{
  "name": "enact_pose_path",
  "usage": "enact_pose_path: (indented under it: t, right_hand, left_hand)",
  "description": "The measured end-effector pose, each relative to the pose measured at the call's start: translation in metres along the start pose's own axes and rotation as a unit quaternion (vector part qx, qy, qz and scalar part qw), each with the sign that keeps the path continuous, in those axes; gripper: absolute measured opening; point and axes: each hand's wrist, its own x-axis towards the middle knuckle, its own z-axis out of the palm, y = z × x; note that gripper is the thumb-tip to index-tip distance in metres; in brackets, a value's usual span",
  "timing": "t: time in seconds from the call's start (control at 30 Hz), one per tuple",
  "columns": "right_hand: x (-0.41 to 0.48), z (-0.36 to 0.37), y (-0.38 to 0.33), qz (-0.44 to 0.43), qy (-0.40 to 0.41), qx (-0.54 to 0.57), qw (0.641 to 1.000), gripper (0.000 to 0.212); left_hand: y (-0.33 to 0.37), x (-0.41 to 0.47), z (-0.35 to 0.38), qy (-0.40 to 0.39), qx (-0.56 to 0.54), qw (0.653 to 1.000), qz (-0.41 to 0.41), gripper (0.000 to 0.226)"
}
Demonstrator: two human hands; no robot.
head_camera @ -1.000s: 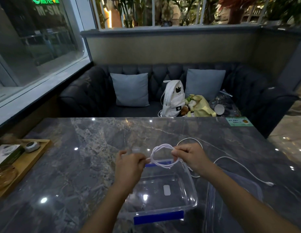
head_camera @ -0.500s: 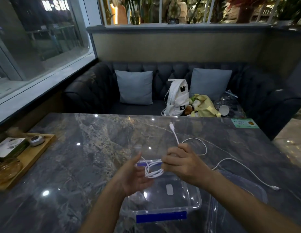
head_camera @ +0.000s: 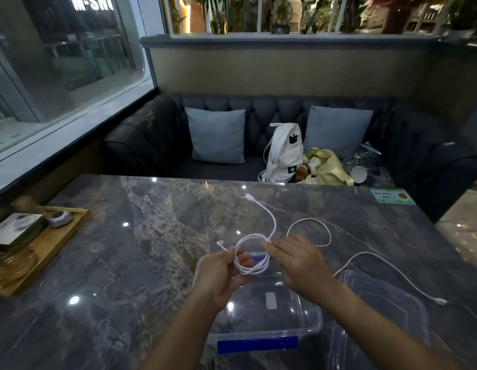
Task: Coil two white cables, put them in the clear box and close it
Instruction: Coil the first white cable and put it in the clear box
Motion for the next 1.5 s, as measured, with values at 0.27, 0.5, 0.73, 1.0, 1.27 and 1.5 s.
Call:
enact_pose_path:
  t: [0.27,0.5,0.73,1.0,1.27,1.5]
  right_hand:
    - [0.005,0.014,-0.025,0.221,-0.040,0.022,0.974,0.045]
    - [0.011,0.023,-0.024,0.355,-0.035,0.127,0.925,0.038]
    - [0.015,0.017,-0.005,0.386,-0.057,0.213,0.896,0.022]
    - [0.010,0.008,0.005,0.319,-0.111,0.363,0.869,0.020]
    - [0.007,0.001,0.015,0.368,-0.102,0.568,0.729,0.026]
    - [0.004,0.002,0.014,0.366,-0.066,0.503,0.780,0.015]
  left_hand:
    - [-0.020,-0.013,0.026,0.043,0.052,0.989,0.134,0.022]
    - [-0.029,-0.016,0.034,0.071,0.220,0.934,0.272,0.031]
    - [-0.034,-0.014,0.027,0.022,0.371,0.875,0.310,0.023]
    - [-0.028,-0.005,0.025,0.013,0.384,0.878,0.287,0.020]
    - [-0.016,-0.002,0.021,-0.126,0.262,0.931,0.222,0.031]
    - [-0.013,-0.005,0.031,-0.118,0.231,0.945,0.199,0.032]
